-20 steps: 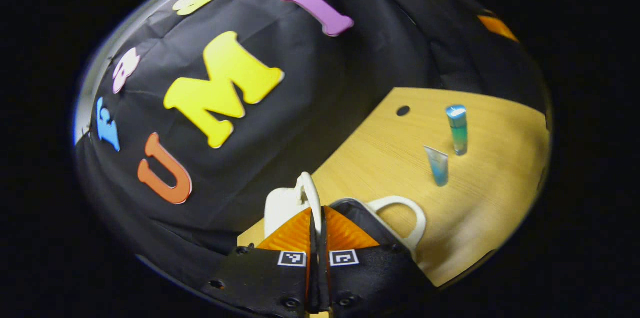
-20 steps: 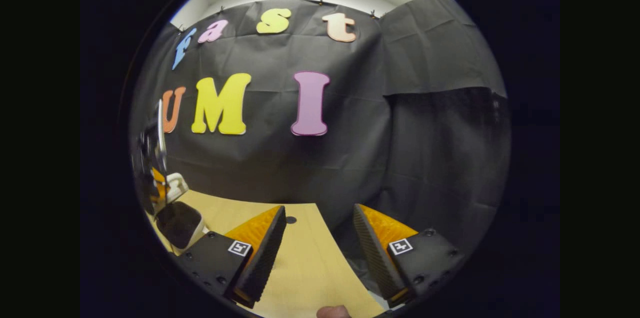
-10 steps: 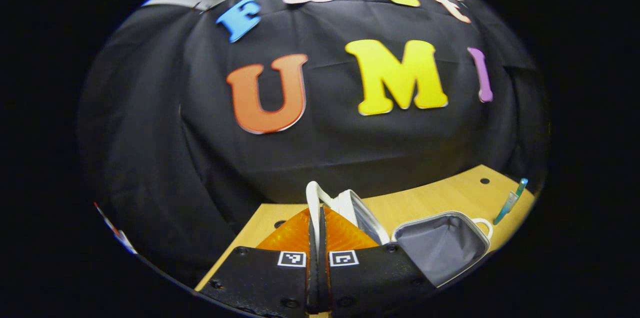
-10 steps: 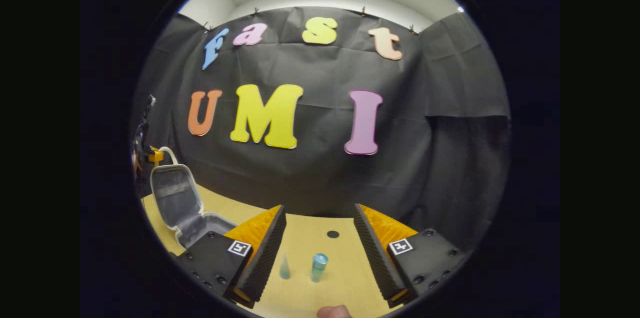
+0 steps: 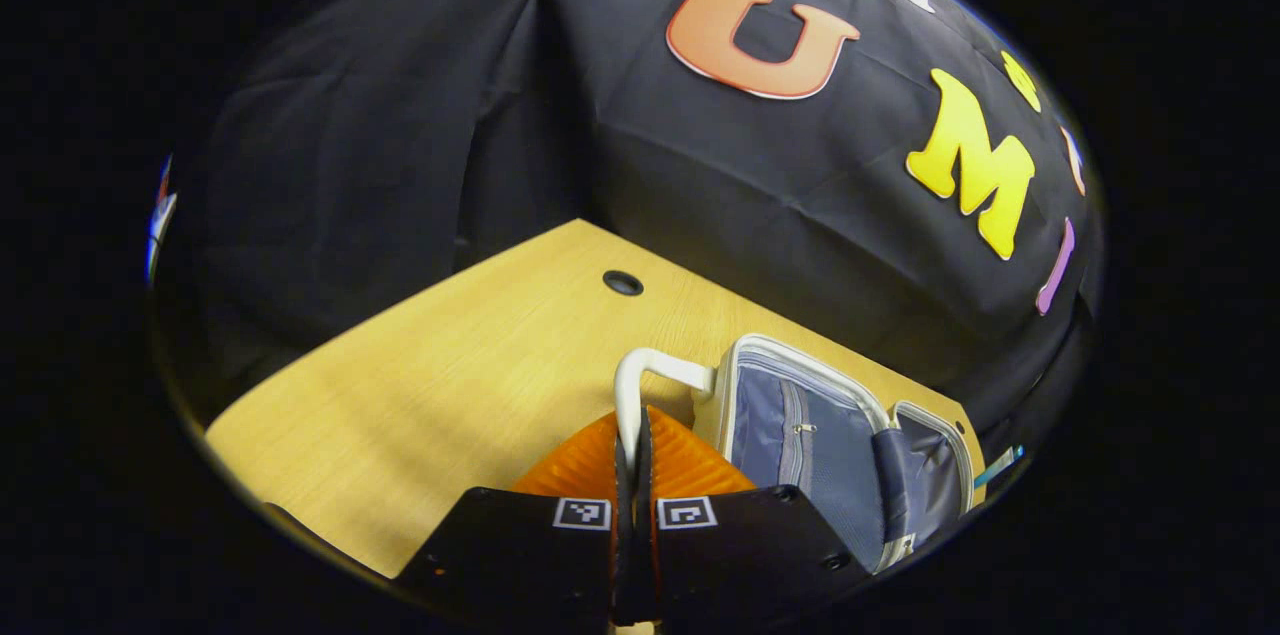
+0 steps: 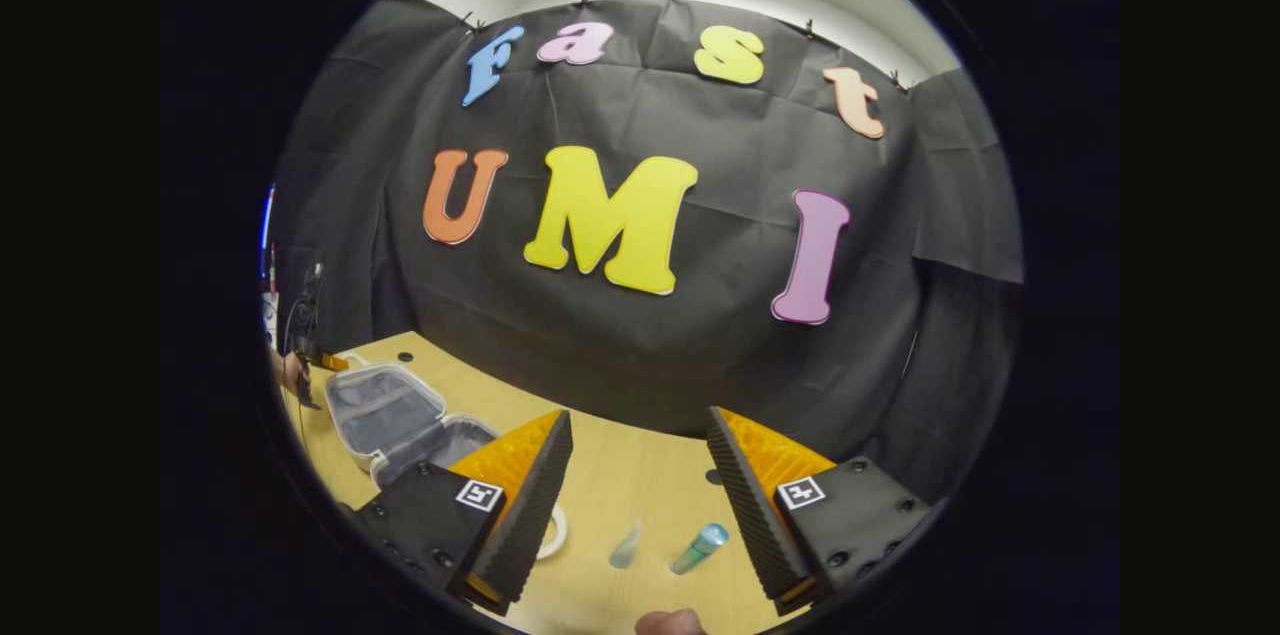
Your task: First open the suitcase, pack the skin care products into it, and then close the suitcase.
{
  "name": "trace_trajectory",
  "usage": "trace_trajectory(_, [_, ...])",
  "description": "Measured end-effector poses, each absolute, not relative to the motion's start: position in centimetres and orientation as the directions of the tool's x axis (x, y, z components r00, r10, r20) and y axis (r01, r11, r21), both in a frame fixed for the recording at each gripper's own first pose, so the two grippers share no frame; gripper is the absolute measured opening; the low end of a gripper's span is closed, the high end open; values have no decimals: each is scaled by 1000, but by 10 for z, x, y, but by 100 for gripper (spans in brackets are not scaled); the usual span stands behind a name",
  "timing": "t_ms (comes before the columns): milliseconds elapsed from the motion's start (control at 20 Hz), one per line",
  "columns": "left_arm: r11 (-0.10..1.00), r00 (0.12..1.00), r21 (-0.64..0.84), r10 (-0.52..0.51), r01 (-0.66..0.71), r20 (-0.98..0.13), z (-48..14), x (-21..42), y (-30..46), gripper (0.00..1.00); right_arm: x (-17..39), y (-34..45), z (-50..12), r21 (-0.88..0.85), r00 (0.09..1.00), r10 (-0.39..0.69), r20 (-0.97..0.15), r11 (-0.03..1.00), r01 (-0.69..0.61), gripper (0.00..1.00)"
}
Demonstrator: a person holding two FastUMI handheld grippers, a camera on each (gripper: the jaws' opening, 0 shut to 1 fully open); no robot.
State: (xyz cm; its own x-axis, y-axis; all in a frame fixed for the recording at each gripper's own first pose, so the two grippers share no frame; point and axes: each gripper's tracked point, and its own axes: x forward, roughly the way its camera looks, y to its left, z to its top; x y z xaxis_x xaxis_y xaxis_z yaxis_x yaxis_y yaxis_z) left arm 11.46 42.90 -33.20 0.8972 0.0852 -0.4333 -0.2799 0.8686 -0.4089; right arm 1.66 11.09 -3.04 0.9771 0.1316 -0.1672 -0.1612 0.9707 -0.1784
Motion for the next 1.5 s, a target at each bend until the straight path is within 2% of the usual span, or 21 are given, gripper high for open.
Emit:
trace_trajectory(150, [833, 893, -462, 82, -305, -443, -350, 118, 431, 4, 26, 129, -34, -196, 969, 160, -186, 961, -196, 81])
trace_trajectory(200, [823, 898, -478, 82, -306, -433, -350, 116, 432, 14, 29, 136, -37, -197, 963, 178, -201, 956, -218, 81])
trace_trajectory(250, [823, 897, -475, 90, -311, -432, -353, 115, 435, 18, 33, 144, -41, -194, 956, 199, -215, 951, -241, 81])
trace_trajectory(300, [826, 890, -461, 100, -324, -445, -356, 113, 438, 29, 38, 152, -43, -195, 949, 218, -226, 945, -264, 81])
trace_trajectory(350, [829, 878, -438, 124, -347, -462, -359, 112, 442, 35, 42, 160, -45, -192, 943, 238, -233, 939, -285, 81])
trace_trajectory(400, [835, 863, -405, 150, -372, -483, -360, 106, 448, 48, 47, 166, -46, -184, 937, 256, -237, 935, -302, 81])
trace_trajectory(450, [844, 850, -374, 166, -385, -499, -356, 98, 452, 72, 50, 173, -46, -174, 931, 276, -238, 931, -320, 81])
trace_trajectory(500, [853, 851, -359, 169, -379, -497, -348, 94, 450, 63, 53, 178, -44, -163, 927, 291, -235, 929, -333, 80])
trace_trajectory(550, [860, 856, -342, 185, -379, -483, -334, 89, 450, 78, 56, 181, -43, -149, 925, 303, -229, 928, -341, 80])
trace_trajectory(650, [883, 868, -289, 219, -371, -446, -302, 80, 446, 84, 57, 186, -39, -112, 920, 326, -216, 928, -355, 81])
trace_trajectory(700, [897, 872, -255, 227, -360, -433, -287, 78, 440, 97, 57, 185, -36, -93, 919, 336, -205, 928, -360, 82])
trace_trajectory(900, [944, 907, -124, 248, -305, -340, -207, 63, 398, 98, 49, 166, -23, -25, 920, 353, -167, 932, -362, 81])
trace_trajectory(1200, [959, 952, -68, 262, -275, -160, -96, 46, 287, 98, 39, 94, -2, 49, 953, 288, -88, 957, -285, 81])
trace_trajectory(1350, [967, 963, -39, 247, -252, -109, -74, 37, 219, 97, 29, 47, 0, 32, 971, 231, -59, 973, -230, 81])
trace_trajectory(1500, [974, 975, -84, 202, -210, -90, -64, 37, 151, 98, 18, 1, -10, 26, 982, 180, -61, 984, -178, 81])
